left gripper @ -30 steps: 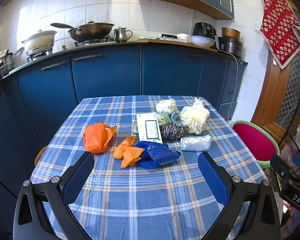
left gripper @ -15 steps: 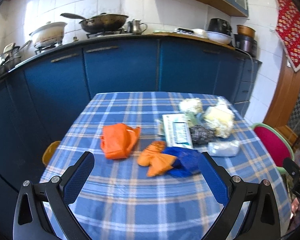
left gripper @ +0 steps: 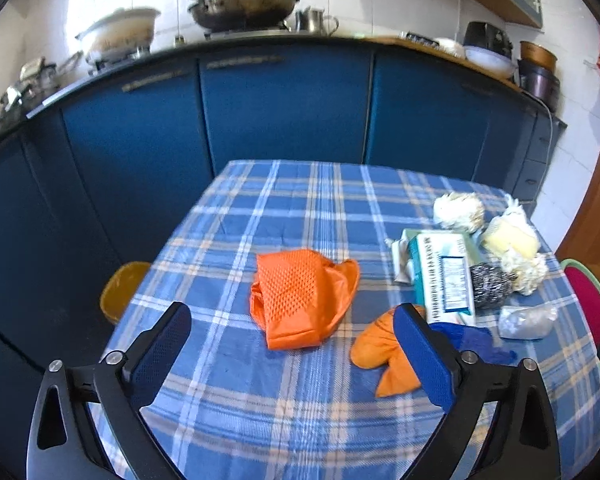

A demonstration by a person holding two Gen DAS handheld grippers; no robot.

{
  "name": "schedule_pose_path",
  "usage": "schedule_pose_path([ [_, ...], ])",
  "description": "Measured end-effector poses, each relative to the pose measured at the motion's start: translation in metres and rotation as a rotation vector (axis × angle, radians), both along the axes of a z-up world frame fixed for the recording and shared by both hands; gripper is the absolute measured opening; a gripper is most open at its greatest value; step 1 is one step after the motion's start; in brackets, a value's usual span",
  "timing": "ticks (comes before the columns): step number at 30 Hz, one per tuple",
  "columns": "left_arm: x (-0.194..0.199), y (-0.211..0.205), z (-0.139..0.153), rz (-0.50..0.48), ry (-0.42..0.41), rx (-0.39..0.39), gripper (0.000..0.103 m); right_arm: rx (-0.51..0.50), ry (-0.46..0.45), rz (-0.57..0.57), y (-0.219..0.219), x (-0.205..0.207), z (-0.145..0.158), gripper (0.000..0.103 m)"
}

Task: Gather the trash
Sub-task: 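Reach the left tool to the orange rubber glove and grasp it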

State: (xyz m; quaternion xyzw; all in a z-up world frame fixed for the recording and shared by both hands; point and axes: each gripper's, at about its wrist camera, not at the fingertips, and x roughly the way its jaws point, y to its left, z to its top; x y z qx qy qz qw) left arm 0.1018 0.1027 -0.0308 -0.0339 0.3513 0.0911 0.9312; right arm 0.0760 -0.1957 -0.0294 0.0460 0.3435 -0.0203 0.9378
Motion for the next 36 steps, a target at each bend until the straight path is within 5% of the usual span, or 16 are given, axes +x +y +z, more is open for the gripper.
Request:
schedule_pose_path([
  [17,0.054,0.019,-0.044,-0.055,0.126,-0.092,0.094,0.003,0.113,0.027,0.026,0.041,-0.019,0.102],
  [23,0.059,0.015,-0.054,-0.074,0.147,-0.1,0.067,0.022,0.15,0.046,0.04,0.056,-0.028,0.102],
  [29,0.056,0.024,-0.054,-0.074,0.126,-0.166,0.061,0.036,0.186,0.062,0.052,0.071,-0.037,0.102],
  [36,0.055,0.038,-0.054,-0.047,0.1,-0.229,0.039,0.07,0.212,0.072,0.061,0.085,-0.046,0.097],
])
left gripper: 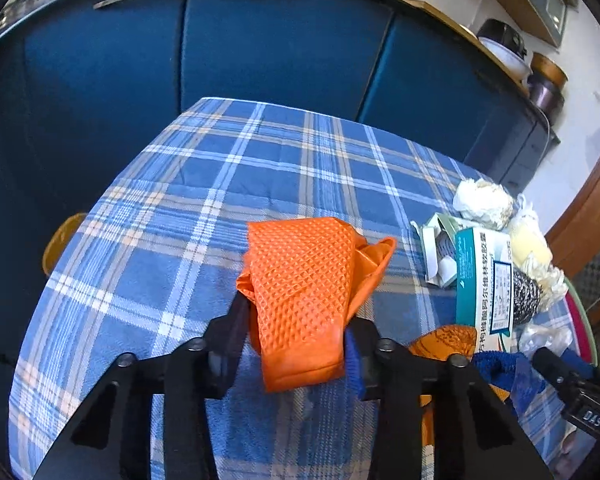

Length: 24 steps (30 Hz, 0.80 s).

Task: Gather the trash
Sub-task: 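Reach the left tool to the orange rubber glove and grasp it, then carry the orange glove with the left tool over the red bucket and release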

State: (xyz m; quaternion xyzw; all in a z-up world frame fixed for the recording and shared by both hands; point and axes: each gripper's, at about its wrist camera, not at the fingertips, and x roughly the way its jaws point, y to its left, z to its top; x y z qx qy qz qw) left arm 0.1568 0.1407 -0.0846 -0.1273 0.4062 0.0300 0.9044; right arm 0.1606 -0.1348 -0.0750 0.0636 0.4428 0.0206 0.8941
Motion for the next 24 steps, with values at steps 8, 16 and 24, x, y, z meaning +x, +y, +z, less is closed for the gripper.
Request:
schedule_pose_path([
  [8,-0.009,0.008,0.004,-0.024,-0.036,-0.086,0.016,0.036,-0.036,0.019,-0.003,-0.001,0.003,0.073],
  [16,-0.043,0.009,0.038,-0.014,-0.128,-0.059,0.015,0.084,-0.056,0.072,-0.003,-0.012,0.007,0.071],
  [24,-0.061,-0.019,0.065,-0.059,-0.175,-0.045,0.015,0.124,-0.082,0.072,-0.021,-0.038,0.022,0.071],
])
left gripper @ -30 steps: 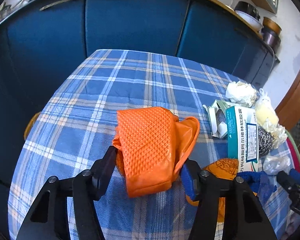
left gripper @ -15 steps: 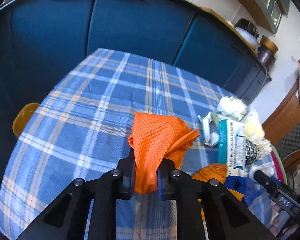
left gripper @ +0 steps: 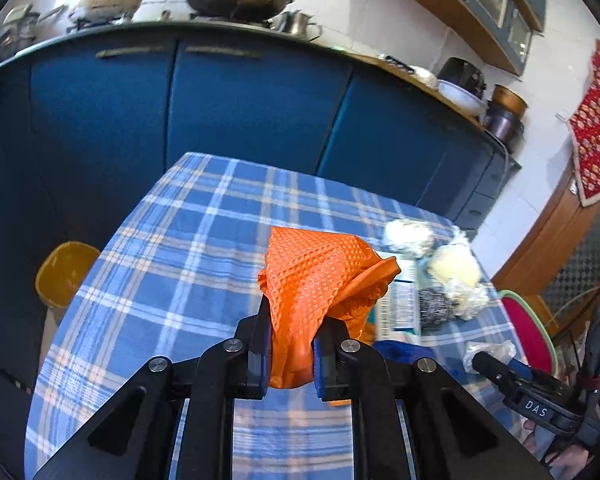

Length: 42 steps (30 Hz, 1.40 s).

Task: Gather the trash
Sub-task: 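Carry the orange glove with the left tool over the red bucket and release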

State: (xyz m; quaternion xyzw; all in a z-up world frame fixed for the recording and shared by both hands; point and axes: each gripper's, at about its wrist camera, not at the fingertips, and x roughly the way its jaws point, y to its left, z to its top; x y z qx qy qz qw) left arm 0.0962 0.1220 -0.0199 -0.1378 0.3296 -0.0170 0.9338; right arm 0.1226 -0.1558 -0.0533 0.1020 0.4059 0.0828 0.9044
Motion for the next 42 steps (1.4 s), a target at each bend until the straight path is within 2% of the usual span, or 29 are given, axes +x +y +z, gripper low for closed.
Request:
schedule_pose_path([
  [8,-0.005,-0.043,0.017,-0.078,-0.026,0.022,0.015,0.013,-0.053,-0.038,-0.03,-0.023,0.019,0.071],
  [15,0.002,-0.092,0.024,-0.169,-0.016,0.046,0.015,0.03,-0.089,-0.094,-0.064,-0.036,0.029,0.071],
  [30,0.032,-0.202,0.017,-0.365,0.037,0.101,0.015,0.086,-0.11,-0.256,-0.145,-0.05,0.028,0.071],
  [42,0.05,-0.291,0.007,-0.529,0.06,0.143,0.015,0.093,-0.12,-0.379,-0.201,-0.061,0.023,0.072],
])
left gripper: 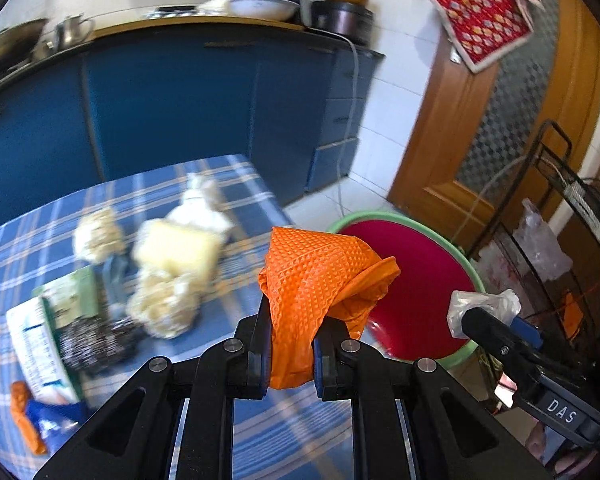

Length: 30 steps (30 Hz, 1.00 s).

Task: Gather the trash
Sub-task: 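Carry the orange glove with the left tool over the red bucket and release, then withdraw the left tool from the bucket back toward the table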

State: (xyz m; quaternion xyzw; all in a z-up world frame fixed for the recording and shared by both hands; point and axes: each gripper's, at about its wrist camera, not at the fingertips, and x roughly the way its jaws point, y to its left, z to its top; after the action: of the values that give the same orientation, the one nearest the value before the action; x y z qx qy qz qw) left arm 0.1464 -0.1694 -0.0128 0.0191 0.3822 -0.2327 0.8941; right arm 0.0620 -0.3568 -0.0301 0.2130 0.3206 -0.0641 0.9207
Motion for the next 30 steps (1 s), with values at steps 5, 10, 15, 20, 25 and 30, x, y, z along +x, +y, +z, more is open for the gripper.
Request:
schedule_pose_path([
  [5,0.009,-0.032,-0.011,-0.047,0.017,0.027,0.015,0.012,0.01,-0.041,-0.02,-0.001,-0.008,0.072],
  [10,0.021,-0.061,-0.024,-0.085,0.041,0.065,0.016,0.032,0.021,-0.08,-0.037,-0.002,-0.019,0.072],
  [15,0.031,-0.079,-0.036,-0.114,0.063,0.087,0.017,0.049,0.032,-0.098,-0.051,-0.001,-0.029,0.072],
  [20,0.036,-0.092,-0.043,-0.128,0.079,0.099,0.02,0.064,0.041,-0.112,-0.058,0.0,-0.037,0.072],
  [25,0.037,-0.096,-0.045,-0.144,0.094,0.089,0.043,0.073,0.05,-0.119,-0.062,0.002,-0.042,0.072],
  [30,0.036,-0.095,-0.042,-0.127,0.072,0.106,0.05,0.079,0.059,-0.122,-0.063,0.005,-0.045,0.072],
])
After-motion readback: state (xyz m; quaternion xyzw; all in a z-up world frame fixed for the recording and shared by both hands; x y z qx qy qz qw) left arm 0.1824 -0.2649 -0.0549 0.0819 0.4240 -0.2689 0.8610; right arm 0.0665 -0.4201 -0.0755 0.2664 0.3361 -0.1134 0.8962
